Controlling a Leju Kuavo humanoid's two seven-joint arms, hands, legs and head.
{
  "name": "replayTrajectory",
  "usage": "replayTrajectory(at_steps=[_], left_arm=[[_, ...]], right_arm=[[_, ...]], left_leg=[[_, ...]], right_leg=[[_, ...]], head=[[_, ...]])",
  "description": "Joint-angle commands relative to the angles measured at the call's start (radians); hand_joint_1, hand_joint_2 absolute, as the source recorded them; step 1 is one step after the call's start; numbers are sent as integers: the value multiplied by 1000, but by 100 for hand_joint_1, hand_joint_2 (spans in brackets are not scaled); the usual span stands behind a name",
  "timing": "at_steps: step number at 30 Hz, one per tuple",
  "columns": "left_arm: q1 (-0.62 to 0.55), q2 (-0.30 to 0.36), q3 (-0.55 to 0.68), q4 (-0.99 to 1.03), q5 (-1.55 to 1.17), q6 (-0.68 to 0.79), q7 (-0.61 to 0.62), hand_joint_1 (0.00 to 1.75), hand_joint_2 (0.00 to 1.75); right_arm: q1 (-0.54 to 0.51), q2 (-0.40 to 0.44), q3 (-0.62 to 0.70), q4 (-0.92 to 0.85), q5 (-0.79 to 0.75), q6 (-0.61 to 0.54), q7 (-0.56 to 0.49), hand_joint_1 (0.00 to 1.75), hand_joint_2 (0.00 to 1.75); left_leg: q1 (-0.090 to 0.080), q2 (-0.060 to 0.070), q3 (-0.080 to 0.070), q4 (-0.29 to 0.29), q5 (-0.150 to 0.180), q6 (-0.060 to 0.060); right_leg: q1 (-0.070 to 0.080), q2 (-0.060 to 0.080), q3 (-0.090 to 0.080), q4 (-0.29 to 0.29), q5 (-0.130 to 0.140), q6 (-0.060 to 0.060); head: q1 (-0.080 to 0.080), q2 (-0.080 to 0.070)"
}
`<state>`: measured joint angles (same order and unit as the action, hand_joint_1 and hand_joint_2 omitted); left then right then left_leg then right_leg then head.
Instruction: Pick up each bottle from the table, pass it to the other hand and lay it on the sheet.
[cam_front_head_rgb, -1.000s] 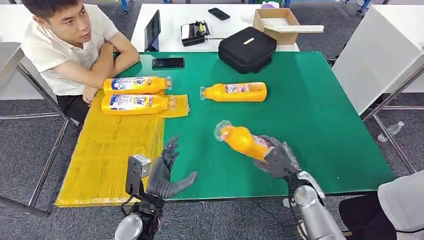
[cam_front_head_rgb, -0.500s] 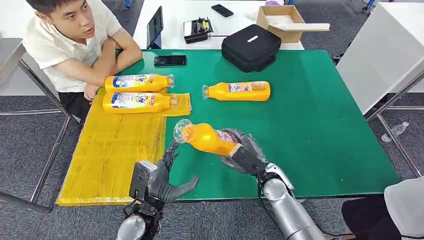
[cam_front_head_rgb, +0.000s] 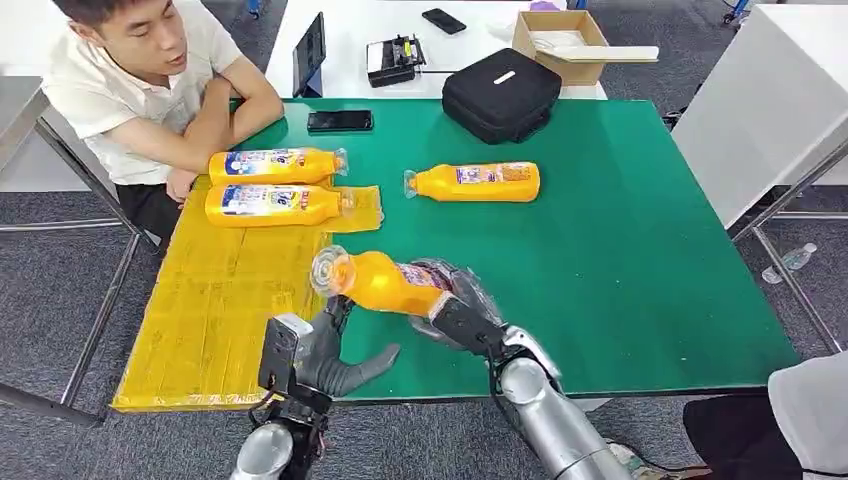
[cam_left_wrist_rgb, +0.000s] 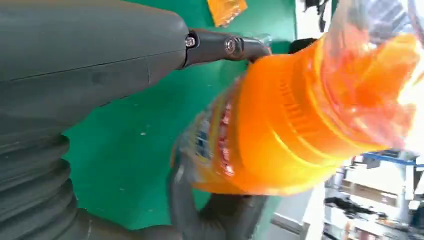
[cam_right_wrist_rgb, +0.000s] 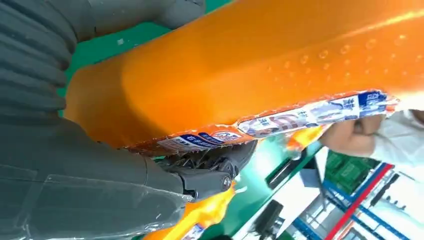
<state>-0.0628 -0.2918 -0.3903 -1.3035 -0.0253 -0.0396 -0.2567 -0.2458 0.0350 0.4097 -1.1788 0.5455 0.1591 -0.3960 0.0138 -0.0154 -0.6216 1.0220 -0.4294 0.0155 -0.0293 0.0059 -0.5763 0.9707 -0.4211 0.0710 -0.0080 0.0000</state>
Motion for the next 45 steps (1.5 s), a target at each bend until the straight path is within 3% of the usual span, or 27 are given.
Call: replayTrajectory(at_steps=[1, 25, 26, 27, 39, 41, 42, 43, 45], left_arm=[[-83, -57, -5, 78, 185, -11, 4, 0, 175], [-116, -57, 1, 80, 276, 45, -53, 0, 175], [-116, -57, 3, 77, 282, 51, -60, 38, 175], [-113, -57, 6, 68, 282, 54, -69, 175, 175], [-102, -57, 21, 48, 237, 57, -93, 175, 175], [-108, -57, 19, 46, 200, 79, -98, 175, 175], [-111, -57, 16, 45, 190, 91, -97, 175, 175], [-114, -57, 15, 47, 194, 92, -94, 175, 175], [-121, -57, 8, 48, 192, 95, -95, 175, 175]], right_arm=[[-81, 89, 84, 92, 3, -22, -1, 175, 175], [-31, 151, 74, 116, -17, -31, -16, 175, 175], [-31, 151, 74, 118, -17, -32, -16, 175, 175], [-30, 147, 77, 120, -13, -33, -15, 175, 175], [-8, 133, 48, 115, 5, -55, -7, 175, 175], [-1, 136, 38, 114, 10, -59, -7, 145, 175], [6, 137, 35, 111, 16, -65, -4, 66, 175], [10, 137, 33, 110, 18, -66, -4, 2, 175], [18, 143, 21, 118, 25, -71, 1, 0, 175]], left_leg=[[1, 3, 2, 1, -1, 0], [1, 0, 1, 0, -1, 0], [1, 0, 0, 0, 0, 0], [1, -1, 2, 0, -1, 0], [1, -1, 2, 0, -1, 0], [0, -1, -1, 0, 0, 0], [0, 0, 1, 0, -1, 0], [1, -1, 0, 0, 0, 0], [1, -1, 0, 0, 0, 0]], right_leg=[[1, 1, 1, 1, 0, -4], [1, -2, 1, 0, -1, -3], [1, -2, 0, 0, -1, -3], [1, -3, 2, 0, -2, -4], [1, -3, 2, 0, -1, -4], [1, -2, -1, 0, 0, -2], [1, -2, 1, 0, -1, -4], [1, -2, 0, 0, -1, -2], [1, -3, 0, 0, -1, -3]], head=[[0, 0], [0, 0], [0, 0], [1, 0], [1, 0], [0, 0], [0, 0], [1, 0], [0, 0]])
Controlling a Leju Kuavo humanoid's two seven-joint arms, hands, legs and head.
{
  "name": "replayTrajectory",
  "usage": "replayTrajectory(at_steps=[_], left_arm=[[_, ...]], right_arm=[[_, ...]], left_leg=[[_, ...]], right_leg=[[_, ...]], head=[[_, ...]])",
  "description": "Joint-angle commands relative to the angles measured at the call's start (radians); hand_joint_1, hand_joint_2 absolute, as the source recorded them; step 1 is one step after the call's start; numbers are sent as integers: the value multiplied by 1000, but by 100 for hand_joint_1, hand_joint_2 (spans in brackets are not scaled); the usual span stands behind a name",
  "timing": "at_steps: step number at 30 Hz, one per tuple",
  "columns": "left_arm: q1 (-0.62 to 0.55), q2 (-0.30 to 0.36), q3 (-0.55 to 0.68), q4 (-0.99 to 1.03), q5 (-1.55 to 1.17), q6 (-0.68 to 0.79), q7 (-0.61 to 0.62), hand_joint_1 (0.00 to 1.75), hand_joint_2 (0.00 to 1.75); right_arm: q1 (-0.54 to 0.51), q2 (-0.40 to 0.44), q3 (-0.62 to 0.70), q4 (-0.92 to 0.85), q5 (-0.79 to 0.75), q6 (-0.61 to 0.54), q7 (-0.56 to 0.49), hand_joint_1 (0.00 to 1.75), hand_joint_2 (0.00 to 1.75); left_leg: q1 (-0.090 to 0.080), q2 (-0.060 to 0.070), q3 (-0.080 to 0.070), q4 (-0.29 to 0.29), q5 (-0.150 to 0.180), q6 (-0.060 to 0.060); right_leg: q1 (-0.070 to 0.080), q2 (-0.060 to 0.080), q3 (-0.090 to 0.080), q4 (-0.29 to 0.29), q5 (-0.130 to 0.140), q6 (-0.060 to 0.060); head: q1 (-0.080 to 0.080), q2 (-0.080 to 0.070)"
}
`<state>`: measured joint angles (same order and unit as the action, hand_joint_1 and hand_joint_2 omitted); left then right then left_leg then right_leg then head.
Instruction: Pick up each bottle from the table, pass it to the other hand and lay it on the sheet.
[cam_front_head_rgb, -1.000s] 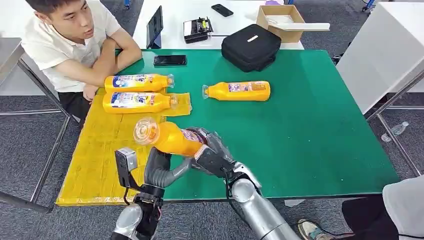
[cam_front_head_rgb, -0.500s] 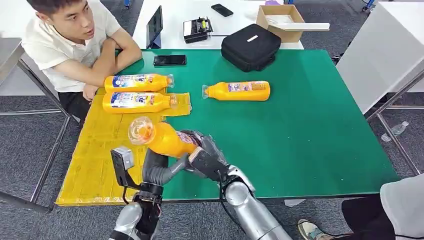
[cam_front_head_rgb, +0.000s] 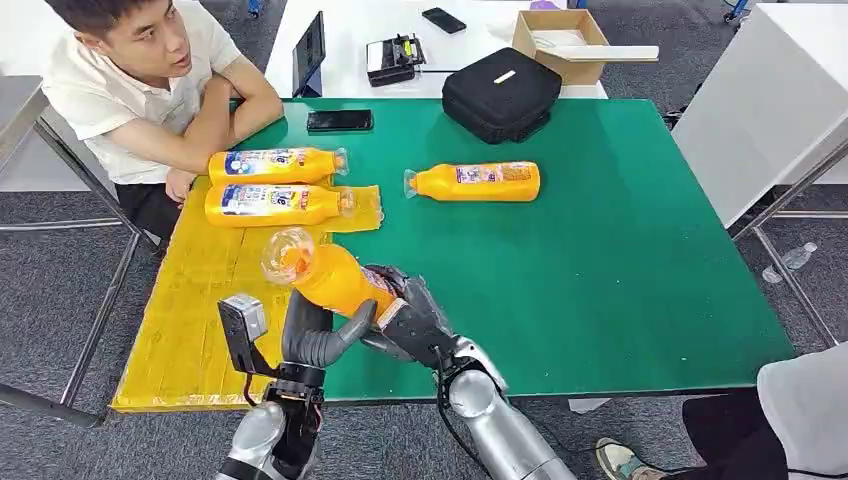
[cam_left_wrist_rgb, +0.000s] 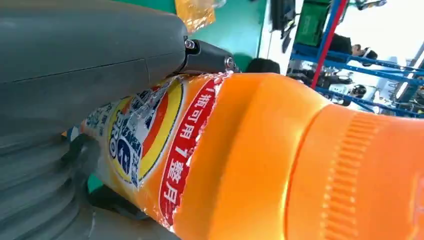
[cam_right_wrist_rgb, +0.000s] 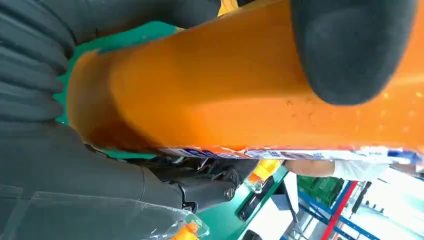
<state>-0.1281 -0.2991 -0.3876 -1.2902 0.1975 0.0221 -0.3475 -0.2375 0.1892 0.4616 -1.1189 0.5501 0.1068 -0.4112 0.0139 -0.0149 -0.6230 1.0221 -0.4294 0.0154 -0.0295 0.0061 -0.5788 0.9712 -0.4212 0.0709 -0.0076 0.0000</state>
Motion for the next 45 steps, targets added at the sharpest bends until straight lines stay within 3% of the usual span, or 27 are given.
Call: replayTrajectory(at_steps=[1, 11, 14, 16, 21, 24, 28, 36, 41, 45], left_arm=[[-56, -50, 5, 28, -36, 35, -5, 175, 175], [-43, -50, 18, -5, -109, 55, -10, 175, 175], [-23, -33, 37, -99, -477, 219, -21, 175, 175], [6, -44, 108, -166, -544, 176, 44, 175, 175], [57, -48, 168, -265, -664, 161, 8, 175, 175], [53, -13, 157, -317, -1081, 266, 77, 175, 175], [26, 34, 156, -224, -1537, 314, 198, 175, 175], [-46, 43, 199, -81, -1651, 268, 270, 175, 175], [-137, 72, 217, 189, -1721, 195, 297, 175, 175], [-143, 72, 220, 208, -1723, 207, 298, 175, 175]], right_arm=[[9, -12, -31, 70, 39, -29, 21, 0, 175], [29, -3, -68, 77, 46, -50, 21, 0, 175], [90, -17, -82, 52, 115, -81, 51, 0, 175], [152, -38, -86, 20, 174, -119, 58, 0, 175], [233, -81, -165, -85, 365, -267, 116, 0, 175], [249, -89, -247, -162, 501, -312, 137, 0, 175], [230, -90, -310, -214, 576, -334, 128, 0, 175], [218, -91, -304, -190, 623, -364, 123, 0, 175], [179, -96, -292, -139, 613, -373, 110, 0, 175], [175, -96, -292, -134, 612, -374, 109, 0, 175]], left_leg=[[1, -3, 3, 0, -1, 0], [0, 0, 1, 0, 0, 0], [1, -1, 3, 1, -1, 0], [1, -2, 2, 0, -1, 0], [0, -2, 4, 0, -2, 0], [0, -1, 1, 1, -2, 0], [-1, 0, 0, 0, -1, 0], [0, 0, 3, -1, -1, 0], [-1, 0, 5, -3, 0, 0], [0, 0, 3, -2, 0, 0]], right_leg=[[1, -5, 5, 0, -2, -4], [1, -1, 2, 0, 0, -2], [1, -3, 4, 0, -2, -4], [1, -3, 3, -1, -1, -3], [1, -3, 6, -1, -2, -3], [1, -2, 3, 0, -2, -3], [0, -1, 1, 0, -1, -3], [1, -2, 4, -1, -1, -4], [0, -1, 5, -2, 0, -3], [0, -1, 4, -2, 0, -3]], head=[[0, 0], [0, 0], [0, 0], [0, 0], [0, 0], [0, 0], [1, 0], [0, 0], [1, 0], [0, 0]])
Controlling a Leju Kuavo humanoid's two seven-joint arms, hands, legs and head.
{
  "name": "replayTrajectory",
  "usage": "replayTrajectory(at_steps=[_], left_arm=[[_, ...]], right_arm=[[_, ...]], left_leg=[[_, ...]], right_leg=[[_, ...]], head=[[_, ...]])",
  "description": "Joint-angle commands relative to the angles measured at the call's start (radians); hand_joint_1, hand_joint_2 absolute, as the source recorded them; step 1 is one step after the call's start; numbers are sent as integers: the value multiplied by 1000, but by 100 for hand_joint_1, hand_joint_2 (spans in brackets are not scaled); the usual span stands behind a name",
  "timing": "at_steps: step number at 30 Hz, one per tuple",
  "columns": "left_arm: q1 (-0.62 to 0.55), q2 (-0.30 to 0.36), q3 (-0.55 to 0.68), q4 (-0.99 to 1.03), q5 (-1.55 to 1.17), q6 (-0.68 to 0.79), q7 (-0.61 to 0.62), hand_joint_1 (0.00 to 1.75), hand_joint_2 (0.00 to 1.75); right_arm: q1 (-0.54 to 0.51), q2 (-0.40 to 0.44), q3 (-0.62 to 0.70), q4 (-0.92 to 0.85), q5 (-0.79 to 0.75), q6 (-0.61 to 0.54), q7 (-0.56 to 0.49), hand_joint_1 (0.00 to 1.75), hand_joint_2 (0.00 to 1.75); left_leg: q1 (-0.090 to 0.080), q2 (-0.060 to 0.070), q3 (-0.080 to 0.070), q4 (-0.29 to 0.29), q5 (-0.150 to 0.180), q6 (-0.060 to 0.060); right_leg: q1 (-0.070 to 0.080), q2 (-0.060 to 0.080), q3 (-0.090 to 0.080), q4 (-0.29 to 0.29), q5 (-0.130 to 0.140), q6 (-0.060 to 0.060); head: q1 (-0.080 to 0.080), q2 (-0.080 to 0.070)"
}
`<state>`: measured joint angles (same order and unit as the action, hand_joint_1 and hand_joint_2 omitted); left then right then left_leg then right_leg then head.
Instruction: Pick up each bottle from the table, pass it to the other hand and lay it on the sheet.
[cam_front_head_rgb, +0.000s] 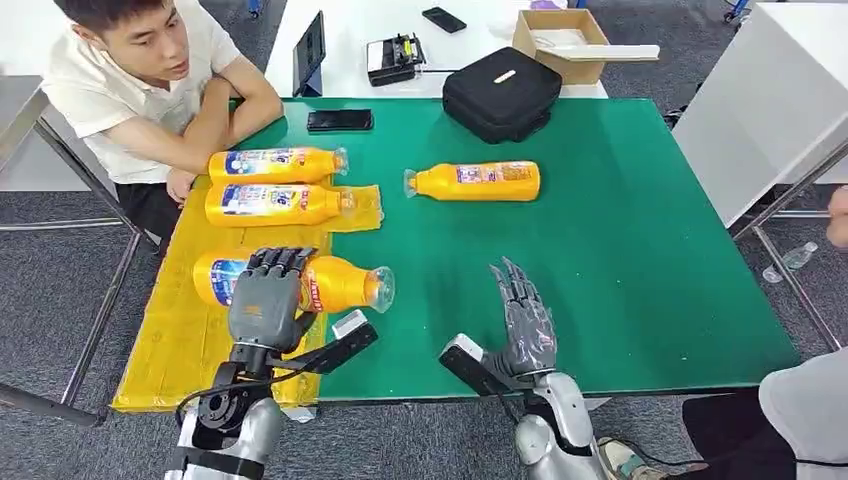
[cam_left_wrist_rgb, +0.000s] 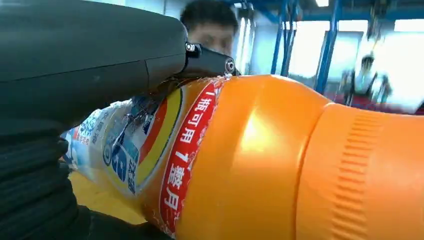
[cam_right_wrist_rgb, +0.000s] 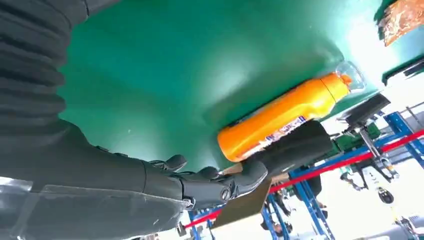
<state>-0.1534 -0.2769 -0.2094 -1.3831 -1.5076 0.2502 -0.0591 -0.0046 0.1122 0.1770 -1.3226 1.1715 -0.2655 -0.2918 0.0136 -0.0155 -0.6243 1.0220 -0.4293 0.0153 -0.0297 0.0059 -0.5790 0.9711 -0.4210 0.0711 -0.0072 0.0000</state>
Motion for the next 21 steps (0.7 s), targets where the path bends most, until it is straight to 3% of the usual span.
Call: replayTrajectory(at_steps=[1, 3, 7, 8, 9, 11, 12, 13, 14, 15, 17, 19, 21], left_arm=[[-117, 49, 42, 301, -18, -21, 10, 175, 175], [-124, 50, 37, 321, -35, -47, 20, 175, 175], [-219, 71, 11, 549, -63, -59, 62, 175, 175], [-235, 70, 11, 584, -63, -56, 67, 141, 175], [-253, 75, -4, 618, -63, -50, 78, 157, 175], [-275, 77, -20, 651, -63, -53, 96, 155, 175], [-283, 76, -25, 659, -63, -48, 105, 120, 175], [-289, 78, -37, 663, -63, -47, 119, 56, 175], [-292, 72, -33, 665, -63, -57, 120, 37, 175], [-294, 71, -35, 666, -63, -68, 119, 24, 175], [-294, 71, -35, 666, -63, -68, 119, 24, 175], [-298, 68, -38, 677, -63, -94, 113, 5, 175], [-306, 68, -40, 696, -63, -108, 109, 5, 175]], right_arm=[[-58, -19, -7, 70, -10, -2, -10, 0, 175], [-63, -18, -9, 80, -17, -1, -14, 0, 175], [-104, -15, 1, 151, -36, 0, -39, 0, 175], [-110, -13, 2, 161, -42, 0, -42, 0, 175], [-117, -13, 6, 171, -44, -2, -45, 0, 175], [-123, -12, 10, 179, -47, -1, -46, 0, 175], [-124, -12, 13, 180, -48, 0, -46, 0, 175], [-123, -11, 17, 180, -50, 1, -47, 0, 175], [-122, -10, 19, 179, -50, 2, -47, 0, 175], [-122, -10, 21, 178, -50, 3, -47, 0, 175], [-122, -10, 21, 178, -50, 3, -47, 0, 175], [-126, -11, 24, 184, -53, 5, -47, 0, 175], [-131, -12, 26, 194, -57, 6, -50, 0, 175]], left_leg=[[0, 2, 5, -2, 0, 0], [0, 2, 4, -1, 0, 0], [0, 2, 9, -3, -1, 0], [0, 0, 5, -2, 1, 0], [0, 1, 6, -3, 0, 0], [0, 0, 3, -2, 1, 0], [0, 1, 8, -2, 0, 0], [0, 1, 4, -1, 0, 0], [0, 1, 3, -1, 0, 0], [0, 3, 8, -2, -1, 0], [0, 1, 3, -1, 0, 0], [0, 2, 4, -1, 0, 0], [0, 2, 5, -1, 0, 0]], right_leg=[[1, 0, 5, -2, 0, -4], [1, 0, 4, -1, 0, -3], [1, -1, 9, -2, -1, -7], [1, -1, 5, -2, 0, -3], [1, 0, 6, -2, 0, -4], [1, -1, 4, -1, 0, -3], [2, -1, 8, -2, -1, -7], [1, 0, 4, -1, 0, -3], [1, 0, 3, -1, 0, -3], [2, 0, 7, -2, -1, -6], [1, 0, 3, -1, 0, -2], [1, 1, 4, -1, 0, -3], [1, 0, 5, -1, 0, -3]], head=[[0, 0], [0, 0], [0, 0], [0, 0], [0, 0], [0, 0], [0, 0], [0, 0], [0, 0], [0, 0], [0, 0], [0, 0], [0, 0]])
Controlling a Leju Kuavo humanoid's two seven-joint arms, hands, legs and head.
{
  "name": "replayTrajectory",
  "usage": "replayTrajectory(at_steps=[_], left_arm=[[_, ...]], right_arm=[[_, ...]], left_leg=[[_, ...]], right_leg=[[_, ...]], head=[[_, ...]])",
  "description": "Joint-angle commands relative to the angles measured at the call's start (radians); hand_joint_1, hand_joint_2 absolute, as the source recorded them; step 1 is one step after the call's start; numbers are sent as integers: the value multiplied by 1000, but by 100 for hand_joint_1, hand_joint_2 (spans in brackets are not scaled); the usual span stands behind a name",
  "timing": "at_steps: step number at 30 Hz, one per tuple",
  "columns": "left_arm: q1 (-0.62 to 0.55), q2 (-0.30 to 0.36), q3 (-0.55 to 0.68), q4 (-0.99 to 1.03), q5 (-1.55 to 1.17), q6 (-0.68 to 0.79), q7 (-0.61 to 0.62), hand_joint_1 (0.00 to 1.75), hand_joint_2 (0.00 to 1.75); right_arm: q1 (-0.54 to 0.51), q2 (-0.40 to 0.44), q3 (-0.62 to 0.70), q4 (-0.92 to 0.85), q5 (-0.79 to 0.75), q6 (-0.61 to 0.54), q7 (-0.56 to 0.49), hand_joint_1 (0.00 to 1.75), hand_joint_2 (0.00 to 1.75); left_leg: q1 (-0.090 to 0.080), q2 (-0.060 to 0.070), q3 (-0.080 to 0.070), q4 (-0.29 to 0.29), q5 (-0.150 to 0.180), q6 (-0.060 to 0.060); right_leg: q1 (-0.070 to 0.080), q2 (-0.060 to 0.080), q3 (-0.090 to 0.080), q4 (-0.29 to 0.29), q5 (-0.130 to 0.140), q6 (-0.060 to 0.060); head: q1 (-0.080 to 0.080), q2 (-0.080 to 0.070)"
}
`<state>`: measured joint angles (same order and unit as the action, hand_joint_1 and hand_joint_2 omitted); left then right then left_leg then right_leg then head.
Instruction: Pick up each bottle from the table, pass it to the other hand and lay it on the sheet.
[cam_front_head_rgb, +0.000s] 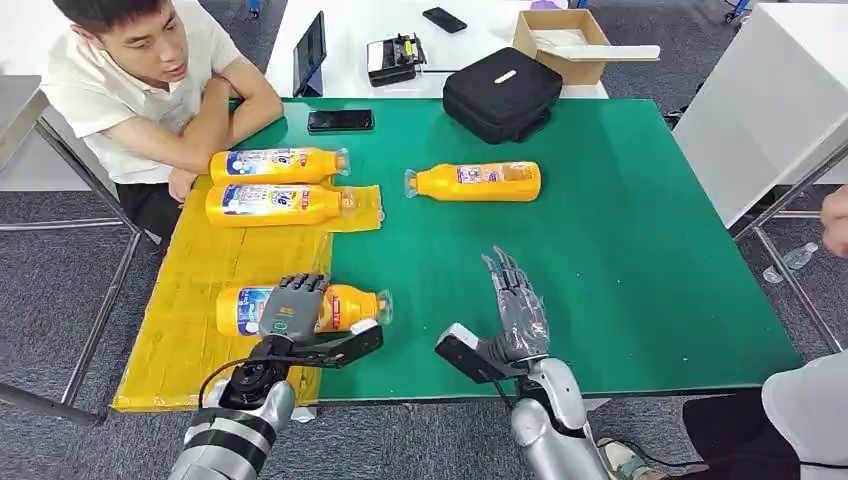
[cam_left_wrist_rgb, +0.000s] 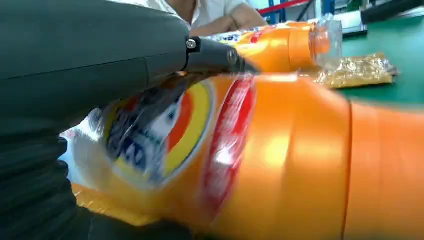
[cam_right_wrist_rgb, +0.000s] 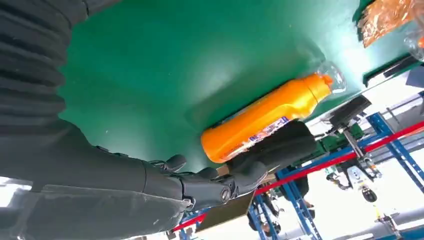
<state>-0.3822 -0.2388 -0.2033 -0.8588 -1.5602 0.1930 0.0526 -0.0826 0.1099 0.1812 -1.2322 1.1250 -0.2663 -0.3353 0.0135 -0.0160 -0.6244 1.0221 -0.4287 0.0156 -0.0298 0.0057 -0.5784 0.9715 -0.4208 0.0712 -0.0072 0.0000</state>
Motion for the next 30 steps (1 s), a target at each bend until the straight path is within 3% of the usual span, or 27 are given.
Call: replayTrajectory(at_steps=[1, 19, 30], left_arm=[[-83, 31, -47, 181, -11, -52, -3, 5, 175], [-77, 28, -100, 151, -11, -36, -32, 2, 175], [168, -11, -211, -470, 136, 74, -180, 0, 175]], right_arm=[[-57, -10, 22, 109, -15, 6, -9, 0, 175], [-61, -17, 24, 116, -15, 1, -6, 0, 175], [14, -6, -7, 20, 7, -10, 28, 0, 175]], left_leg=[[0, 1, 4, -1, 0, 0], [0, -2, 6, -1, 1, 1], [0, -3, 4, 0, 0, 1]], right_leg=[[1, 0, 3, -1, 0, -3], [0, -3, 8, -1, 0, -3], [1, -5, 5, 0, -2, -3]], head=[[0, 0], [0, 0], [0, 0]])
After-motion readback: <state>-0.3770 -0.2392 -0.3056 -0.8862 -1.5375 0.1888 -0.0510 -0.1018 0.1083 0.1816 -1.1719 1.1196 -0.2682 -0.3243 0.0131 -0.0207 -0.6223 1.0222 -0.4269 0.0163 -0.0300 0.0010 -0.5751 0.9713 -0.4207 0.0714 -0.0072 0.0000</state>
